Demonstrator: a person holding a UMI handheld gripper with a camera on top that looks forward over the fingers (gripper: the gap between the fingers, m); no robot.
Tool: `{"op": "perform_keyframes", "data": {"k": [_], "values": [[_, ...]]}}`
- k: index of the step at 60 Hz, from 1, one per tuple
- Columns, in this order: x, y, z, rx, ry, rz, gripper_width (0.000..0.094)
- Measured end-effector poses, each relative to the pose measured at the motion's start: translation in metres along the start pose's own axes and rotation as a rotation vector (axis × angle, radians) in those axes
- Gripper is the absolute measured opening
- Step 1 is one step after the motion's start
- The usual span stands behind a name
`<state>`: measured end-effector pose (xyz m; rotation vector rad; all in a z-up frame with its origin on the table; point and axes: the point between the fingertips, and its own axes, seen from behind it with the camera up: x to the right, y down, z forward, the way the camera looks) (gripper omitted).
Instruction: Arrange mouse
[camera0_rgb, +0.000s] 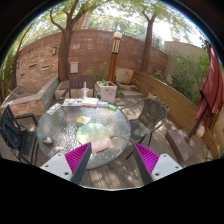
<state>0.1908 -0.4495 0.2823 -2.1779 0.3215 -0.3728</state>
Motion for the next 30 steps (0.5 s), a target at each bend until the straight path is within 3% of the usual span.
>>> {"op": "perform_keyframes", "data": {"k": [16, 30], "values": [[-0.031, 0.073, 0.031, -0.113, -0.035, -0.044, 0.0849], [-0.159, 0.141, 0.077, -0.185, -0.223, -0.115, 0.0862]]}}
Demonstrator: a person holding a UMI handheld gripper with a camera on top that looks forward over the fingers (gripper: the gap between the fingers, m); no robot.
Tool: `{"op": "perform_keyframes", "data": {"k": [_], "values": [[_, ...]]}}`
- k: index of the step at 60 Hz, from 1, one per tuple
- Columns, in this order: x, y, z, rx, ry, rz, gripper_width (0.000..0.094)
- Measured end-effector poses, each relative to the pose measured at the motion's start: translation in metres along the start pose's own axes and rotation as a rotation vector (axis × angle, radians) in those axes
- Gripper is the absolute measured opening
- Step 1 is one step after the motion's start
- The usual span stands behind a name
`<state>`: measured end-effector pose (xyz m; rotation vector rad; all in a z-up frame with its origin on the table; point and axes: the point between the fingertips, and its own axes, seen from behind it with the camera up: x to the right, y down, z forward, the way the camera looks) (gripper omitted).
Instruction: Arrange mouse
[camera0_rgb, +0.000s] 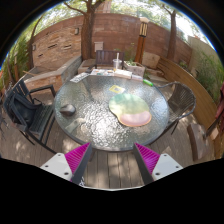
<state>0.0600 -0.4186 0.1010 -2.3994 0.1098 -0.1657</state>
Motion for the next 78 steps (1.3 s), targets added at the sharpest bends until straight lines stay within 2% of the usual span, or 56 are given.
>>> {"op": "perform_keyframes", "data": {"k": [8, 13, 30, 45, 51, 53, 56, 57, 60, 66, 72, 78], "values": [[-0.082, -0.021, 0.062, 0.036, -0.111, -0.046, 0.0855], [-0.121, -0.039, 0.104, 0.064, -0.141, -0.083, 0.086], [-0.198, -0.079, 0.202, 0.052, -0.169, -0.136, 0.0854], [-0.203, -0.131, 0.25, 0.073, -0.129, -0.146, 0.0848], [-0.205, -0.137, 0.263, 0.053, -0.134, -0.127, 0.0769], [-0.209, -0.136, 0.264, 0.043, -0.149, -0.116, 0.0693], [-0.219, -0.134, 0.265, 0.033, -0.18, -0.083, 0.0528], [-0.218, -0.135, 0.264, 0.033, -0.184, -0.069, 0.0506], [-0.217, -0.135, 0.264, 0.039, -0.17, -0.063, 0.0493], [-0.216, -0.134, 0.265, 0.026, -0.164, -0.045, 0.0408], [-0.221, -0.139, 0.259, 0.009, -0.2, -0.008, 0.0347], [-0.223, -0.175, 0.23, 0.094, -0.238, -0.039, 0.0346]]}}
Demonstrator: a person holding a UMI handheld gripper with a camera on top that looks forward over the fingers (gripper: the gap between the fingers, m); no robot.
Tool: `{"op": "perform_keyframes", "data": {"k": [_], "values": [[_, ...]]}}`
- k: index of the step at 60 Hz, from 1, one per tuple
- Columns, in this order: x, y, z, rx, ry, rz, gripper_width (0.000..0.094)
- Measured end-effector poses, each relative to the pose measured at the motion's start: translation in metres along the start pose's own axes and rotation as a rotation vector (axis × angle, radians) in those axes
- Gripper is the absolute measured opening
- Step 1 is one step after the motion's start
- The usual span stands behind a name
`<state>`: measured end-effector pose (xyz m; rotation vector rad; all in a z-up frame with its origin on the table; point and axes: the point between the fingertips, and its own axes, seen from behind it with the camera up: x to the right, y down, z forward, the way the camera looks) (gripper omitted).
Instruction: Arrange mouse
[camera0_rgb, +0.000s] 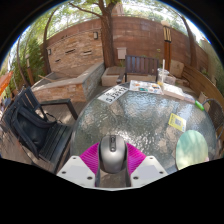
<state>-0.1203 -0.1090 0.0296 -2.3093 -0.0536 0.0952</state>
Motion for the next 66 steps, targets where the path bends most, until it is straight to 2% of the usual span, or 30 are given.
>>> {"op": "perform_keyframes", "data": {"k": [6, 10, 16, 20, 23, 27, 29, 33, 41, 44, 45, 48, 51, 55, 66], "values": [[0.001, -0.068, -0.048, 0.147, -0.053, -0.023, 0.0346], [0.026, -0.107, -0.083, 0.247, -0.053, -0.027, 0.0344], [0.096, -0.135, -0.11, 0.301, -0.001, 0.001, 0.0346], [0.154, -0.128, -0.1, 0.284, 0.057, 0.017, 0.0345], [0.207, -0.095, -0.088, 0.242, 0.101, 0.02, 0.0343], [0.254, -0.06, -0.071, 0.141, 0.142, 0.025, 0.0345], [0.278, -0.023, -0.057, 0.096, 0.152, 0.025, 0.0345], [0.299, 0.007, -0.037, 0.019, 0.158, 0.013, 0.035], [0.317, 0.058, -0.018, -0.078, 0.125, -0.017, 0.0493], [0.32, 0.056, -0.022, -0.066, 0.122, -0.006, 0.0571], [0.321, 0.055, -0.024, -0.065, 0.124, -0.006, 0.0628], [0.319, 0.05, -0.034, -0.056, 0.117, -0.017, 0.0876], [0.317, 0.038, -0.047, -0.039, 0.12, -0.02, 0.0822], [0.313, 0.027, -0.069, -0.02, 0.125, -0.017, 0.0874], [0.293, 0.013, -0.151, 0.045, 0.165, 0.006, 0.0857]]}}
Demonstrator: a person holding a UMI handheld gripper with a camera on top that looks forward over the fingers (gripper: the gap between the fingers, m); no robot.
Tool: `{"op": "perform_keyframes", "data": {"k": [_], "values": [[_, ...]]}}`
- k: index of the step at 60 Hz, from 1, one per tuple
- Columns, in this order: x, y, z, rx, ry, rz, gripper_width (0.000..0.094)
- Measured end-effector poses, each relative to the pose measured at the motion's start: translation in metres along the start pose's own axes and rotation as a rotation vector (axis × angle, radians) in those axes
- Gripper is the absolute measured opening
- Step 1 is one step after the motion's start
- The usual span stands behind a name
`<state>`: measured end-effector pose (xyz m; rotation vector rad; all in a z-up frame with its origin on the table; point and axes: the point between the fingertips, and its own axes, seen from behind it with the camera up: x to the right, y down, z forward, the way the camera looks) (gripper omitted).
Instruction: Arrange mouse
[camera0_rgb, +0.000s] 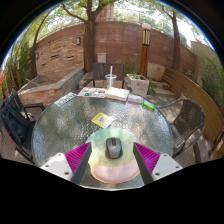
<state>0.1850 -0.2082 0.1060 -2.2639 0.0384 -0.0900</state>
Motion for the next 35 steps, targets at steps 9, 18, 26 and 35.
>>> {"op": "perform_keyframes", "data": {"k": [9, 18, 26, 35], "values": [[-0.01, 0.005, -0.076, 0.029, 0.043, 0.002, 0.0855], [-0.027, 0.015, -0.14, 0.066, 0.057, -0.015, 0.0854], [-0.037, 0.026, -0.174, 0.07, 0.052, -0.012, 0.0853], [-0.036, 0.033, -0.191, 0.073, 0.07, -0.039, 0.0854]]}}
